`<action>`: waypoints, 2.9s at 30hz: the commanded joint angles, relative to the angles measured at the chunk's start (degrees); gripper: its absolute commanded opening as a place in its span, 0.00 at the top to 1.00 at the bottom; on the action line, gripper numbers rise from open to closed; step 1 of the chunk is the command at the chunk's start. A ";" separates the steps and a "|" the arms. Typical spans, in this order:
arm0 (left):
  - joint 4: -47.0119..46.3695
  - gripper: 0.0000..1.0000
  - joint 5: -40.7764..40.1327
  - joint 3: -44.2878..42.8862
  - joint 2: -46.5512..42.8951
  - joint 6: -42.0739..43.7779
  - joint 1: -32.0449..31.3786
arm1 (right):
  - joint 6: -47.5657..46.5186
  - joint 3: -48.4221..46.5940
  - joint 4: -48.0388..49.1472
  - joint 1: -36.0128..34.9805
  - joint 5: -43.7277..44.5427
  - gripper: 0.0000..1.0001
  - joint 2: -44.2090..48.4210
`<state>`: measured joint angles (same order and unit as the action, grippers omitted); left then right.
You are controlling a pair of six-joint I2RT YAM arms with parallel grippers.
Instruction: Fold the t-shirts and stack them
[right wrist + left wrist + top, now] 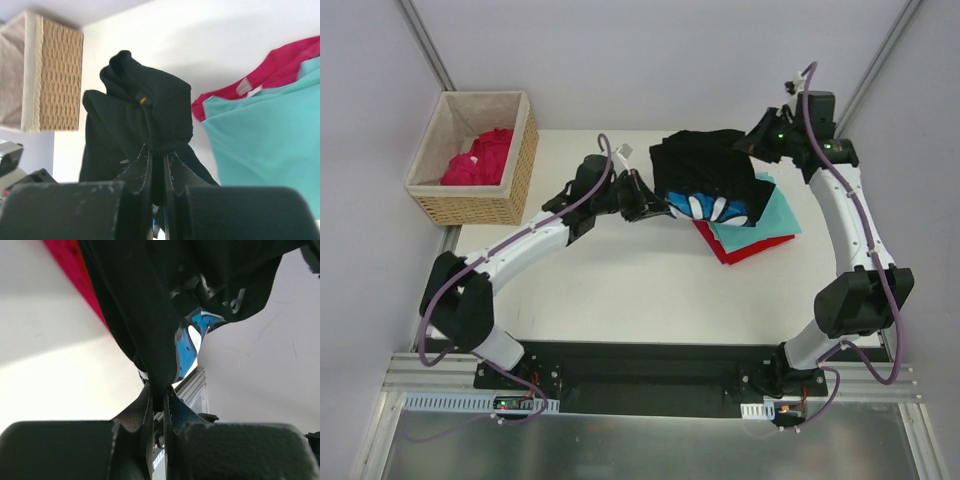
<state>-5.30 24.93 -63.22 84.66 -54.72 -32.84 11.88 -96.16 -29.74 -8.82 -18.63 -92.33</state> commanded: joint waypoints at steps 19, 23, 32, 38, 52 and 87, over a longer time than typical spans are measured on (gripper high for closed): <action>-5.60 1.00 3.37 -37.93 32.75 -4.78 -12.51 | 2.80 -16.60 -2.08 14.09 -10.37 0.99 -16.29; -5.69 1.00 3.72 -39.17 35.22 -5.40 -13.74 | 2.80 -16.61 -2.17 15.14 -10.11 0.99 -17.70; -6.47 1.00 4.60 -38.47 36.54 -5.92 -15.68 | 1.57 -9.93 -0.94 17.34 -8.53 0.99 -15.51; -9.90 1.00 4.52 -32.41 34.43 -6.19 -15.76 | 1.92 -6.41 1.34 17.34 -8.26 0.99 -16.30; -15.17 1.00 5.92 -21.69 31.97 -6.45 -15.59 | 1.74 -7.72 1.61 17.52 -5.89 0.99 -21.57; -5.16 0.01 11.19 -24.75 18.08 1.90 -15.59 | -2.12 6.59 6.44 7.15 7.82 0.03 3.04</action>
<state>-11.97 34.72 -85.21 103.46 -54.78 -48.05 9.80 -95.44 -23.64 -1.78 -11.81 -88.53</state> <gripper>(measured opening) 0.990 0.966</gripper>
